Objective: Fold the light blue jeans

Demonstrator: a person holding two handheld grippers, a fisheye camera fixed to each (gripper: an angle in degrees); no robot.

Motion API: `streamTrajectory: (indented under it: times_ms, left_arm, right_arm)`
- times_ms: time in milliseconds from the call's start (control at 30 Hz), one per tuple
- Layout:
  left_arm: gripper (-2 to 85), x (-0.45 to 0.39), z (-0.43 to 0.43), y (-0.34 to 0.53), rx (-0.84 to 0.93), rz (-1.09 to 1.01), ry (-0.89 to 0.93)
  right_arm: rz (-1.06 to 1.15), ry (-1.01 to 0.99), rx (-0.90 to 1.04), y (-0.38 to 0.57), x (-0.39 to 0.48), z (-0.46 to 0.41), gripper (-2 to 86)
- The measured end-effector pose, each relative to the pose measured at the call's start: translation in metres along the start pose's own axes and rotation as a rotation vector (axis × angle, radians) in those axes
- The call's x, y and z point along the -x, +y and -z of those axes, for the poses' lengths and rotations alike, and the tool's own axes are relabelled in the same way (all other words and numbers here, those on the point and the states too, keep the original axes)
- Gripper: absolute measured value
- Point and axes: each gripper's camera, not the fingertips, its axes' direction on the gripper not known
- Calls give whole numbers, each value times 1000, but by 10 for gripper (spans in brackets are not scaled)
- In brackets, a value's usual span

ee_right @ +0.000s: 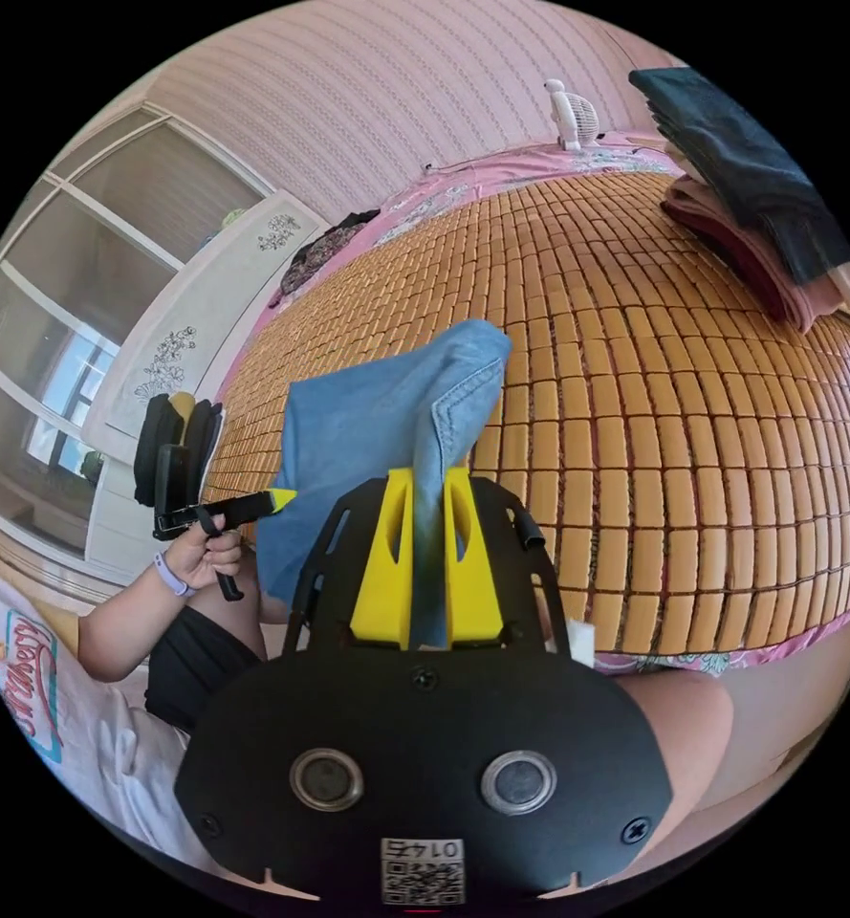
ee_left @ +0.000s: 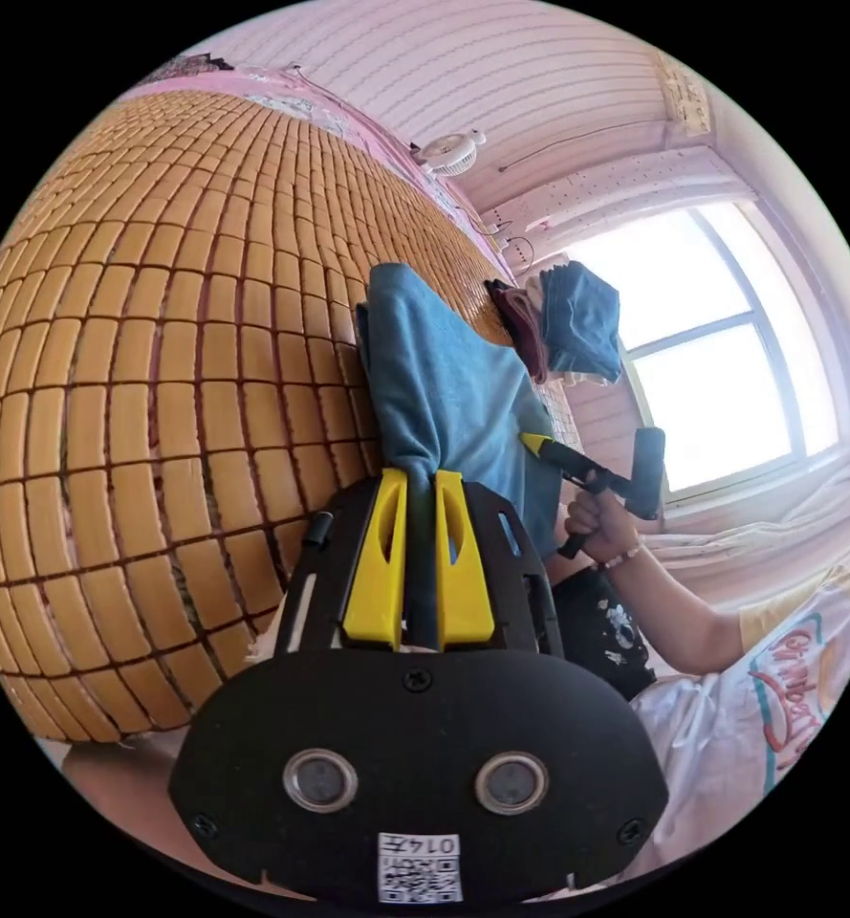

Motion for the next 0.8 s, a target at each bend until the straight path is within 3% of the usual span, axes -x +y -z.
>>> streamTrajectory:
  times_ms: [133,267,467,600,800]
  left_arm:
    - [44,-24,32,32,-106,10,-101]
    - [42,-37,106,99,-446,135,-59]
    - [43,-47,244,227,-934,207,-176]
    - [42,-73,328,310,-1268,205,-317]
    - [43,-107,414,363,-1468,77,-589]
  right_arm:
    - [284,-73,-47,-5,91,6,48]
    - [637,-190,-68,-16,217,-15,48]
    - [1068,-440,-11,-17,401,-87,49]
    - [1142,-589,-8,-38,497,-142,47]
    - [1150,-838,50,-90,640,-260,41]
